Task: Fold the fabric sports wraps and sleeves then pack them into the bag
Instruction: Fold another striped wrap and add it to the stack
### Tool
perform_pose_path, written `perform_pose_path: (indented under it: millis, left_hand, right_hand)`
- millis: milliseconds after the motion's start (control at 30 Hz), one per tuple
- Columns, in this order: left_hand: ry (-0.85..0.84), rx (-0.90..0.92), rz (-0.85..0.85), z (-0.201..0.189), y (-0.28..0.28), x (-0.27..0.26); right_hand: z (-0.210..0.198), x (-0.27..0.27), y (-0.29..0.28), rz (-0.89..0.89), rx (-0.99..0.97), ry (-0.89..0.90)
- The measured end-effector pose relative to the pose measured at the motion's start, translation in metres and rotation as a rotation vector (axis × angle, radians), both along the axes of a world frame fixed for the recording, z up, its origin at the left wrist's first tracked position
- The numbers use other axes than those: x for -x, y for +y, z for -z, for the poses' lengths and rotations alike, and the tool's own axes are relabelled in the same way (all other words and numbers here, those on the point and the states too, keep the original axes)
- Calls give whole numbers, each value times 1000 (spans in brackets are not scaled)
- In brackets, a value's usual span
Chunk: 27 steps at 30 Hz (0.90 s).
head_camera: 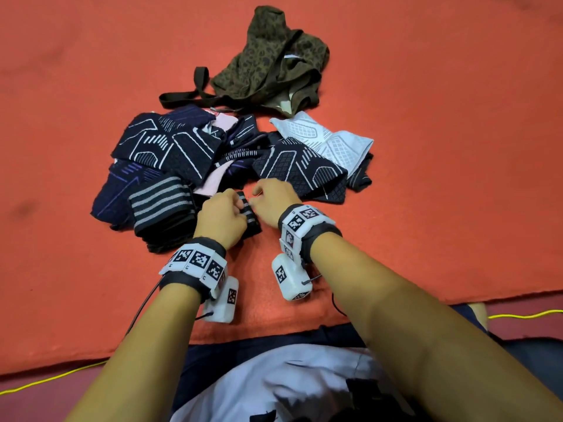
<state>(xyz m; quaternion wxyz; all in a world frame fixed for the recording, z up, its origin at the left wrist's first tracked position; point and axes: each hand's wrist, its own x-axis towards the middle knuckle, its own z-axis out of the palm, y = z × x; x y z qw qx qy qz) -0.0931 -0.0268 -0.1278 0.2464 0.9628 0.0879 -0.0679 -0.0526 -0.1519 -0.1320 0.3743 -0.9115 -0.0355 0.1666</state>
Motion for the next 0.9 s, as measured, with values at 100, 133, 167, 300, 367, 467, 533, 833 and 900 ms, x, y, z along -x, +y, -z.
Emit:
perform_pose_path:
  millis: [100,133,167,300,367,467,533,833,900]
  left_hand:
    - [-9,89,131,-4,-22,-12]
    - [9,102,176,-4,-31,-16]
    - [24,106,204,-3,-39,-20]
    - [19,162,61,4,-52,-37]
    - [38,216,32,5,-53,-43]
    - [68,303,71,3,-56,-43]
    - [39,353,54,2,-56,-43]
    - [-283,600,-58,-19,-40,-61]
    - [-365,591,-87,-27,-33,-65]
  right_hand:
    - [-24,-9,-29,133,-25,-69]
    - [-30,-13,-40,187,-27,-98]
    - [-35,-16,-51,242,-28,-125]
    - [-34,-22,-90,438,62,-179]
    - [-27,-22,-99,465,163,-87]
    - [-16,-18,-97,441,228,96]
    - [-9,-16,-91,397,157,81]
    - [-34,-14,-55,150,-248,-62]
    - [-42,-17,-50,91,-291,-120]
